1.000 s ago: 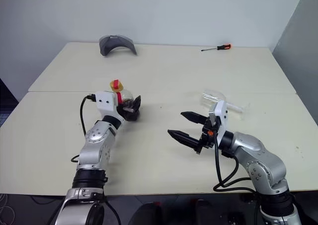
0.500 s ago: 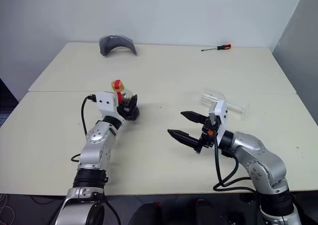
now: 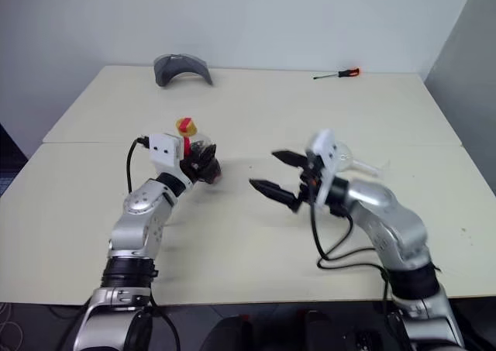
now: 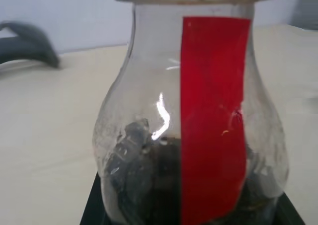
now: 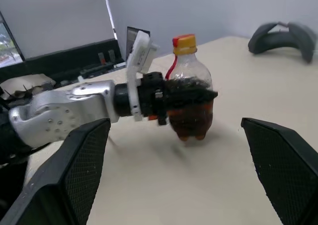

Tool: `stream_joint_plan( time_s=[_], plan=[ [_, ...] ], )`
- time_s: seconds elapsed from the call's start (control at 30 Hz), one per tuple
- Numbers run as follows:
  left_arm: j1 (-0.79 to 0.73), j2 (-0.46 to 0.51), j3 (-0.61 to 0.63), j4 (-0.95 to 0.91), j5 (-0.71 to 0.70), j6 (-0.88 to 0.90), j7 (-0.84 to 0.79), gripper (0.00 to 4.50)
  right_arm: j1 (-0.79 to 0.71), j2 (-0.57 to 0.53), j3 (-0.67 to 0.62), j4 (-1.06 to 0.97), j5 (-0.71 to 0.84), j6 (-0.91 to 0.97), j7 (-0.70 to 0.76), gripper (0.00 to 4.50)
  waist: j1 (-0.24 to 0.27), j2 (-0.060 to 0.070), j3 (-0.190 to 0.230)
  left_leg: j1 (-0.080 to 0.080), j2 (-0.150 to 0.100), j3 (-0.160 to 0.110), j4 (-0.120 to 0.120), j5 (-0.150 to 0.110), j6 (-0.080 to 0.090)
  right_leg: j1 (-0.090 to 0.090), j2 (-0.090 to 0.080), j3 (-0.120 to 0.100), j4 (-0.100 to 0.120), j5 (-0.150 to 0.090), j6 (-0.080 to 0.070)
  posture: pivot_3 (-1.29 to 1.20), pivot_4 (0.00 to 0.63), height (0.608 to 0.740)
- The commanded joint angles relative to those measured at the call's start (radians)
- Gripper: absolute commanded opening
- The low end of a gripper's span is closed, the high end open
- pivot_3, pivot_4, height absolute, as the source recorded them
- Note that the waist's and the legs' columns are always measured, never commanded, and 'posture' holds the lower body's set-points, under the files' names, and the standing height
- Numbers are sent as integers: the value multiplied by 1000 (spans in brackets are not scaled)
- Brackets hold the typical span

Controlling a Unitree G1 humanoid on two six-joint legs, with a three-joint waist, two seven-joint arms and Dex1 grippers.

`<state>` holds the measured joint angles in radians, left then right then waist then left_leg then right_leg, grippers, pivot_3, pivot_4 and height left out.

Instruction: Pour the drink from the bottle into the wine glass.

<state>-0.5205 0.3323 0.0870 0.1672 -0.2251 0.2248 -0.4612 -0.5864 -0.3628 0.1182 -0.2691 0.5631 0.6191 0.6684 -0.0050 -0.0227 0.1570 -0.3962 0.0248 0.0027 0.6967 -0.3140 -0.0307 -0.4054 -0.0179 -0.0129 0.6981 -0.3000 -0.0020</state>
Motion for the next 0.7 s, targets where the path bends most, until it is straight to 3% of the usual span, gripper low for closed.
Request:
stream_joint_plan(
  time_s=[0.03,0.27,0.7],
  plan=[
    [-41,32,-44,-88,-25,24,-100,1427,-105,36,16,88,-62,-51,-8,4500,0,0,0,0,0,0,0,0,0,0,0,0,0,0,0,0,150,740],
    [-70,42,-109,-122,-29,32,-212,1427,-252,86,6,279,-131,-128,21,4500,0,0,0,0,0,1,0,0,0,0,-1,0,0,0,0,0,150,740],
    [-71,3,-132,-106,-35,26,-244,1427,-279,119,-8,295,-129,-117,37,4500,-1,1,0,-1,0,1,0,0,0,-1,-1,0,0,0,0,0,150,740]
  ],
)
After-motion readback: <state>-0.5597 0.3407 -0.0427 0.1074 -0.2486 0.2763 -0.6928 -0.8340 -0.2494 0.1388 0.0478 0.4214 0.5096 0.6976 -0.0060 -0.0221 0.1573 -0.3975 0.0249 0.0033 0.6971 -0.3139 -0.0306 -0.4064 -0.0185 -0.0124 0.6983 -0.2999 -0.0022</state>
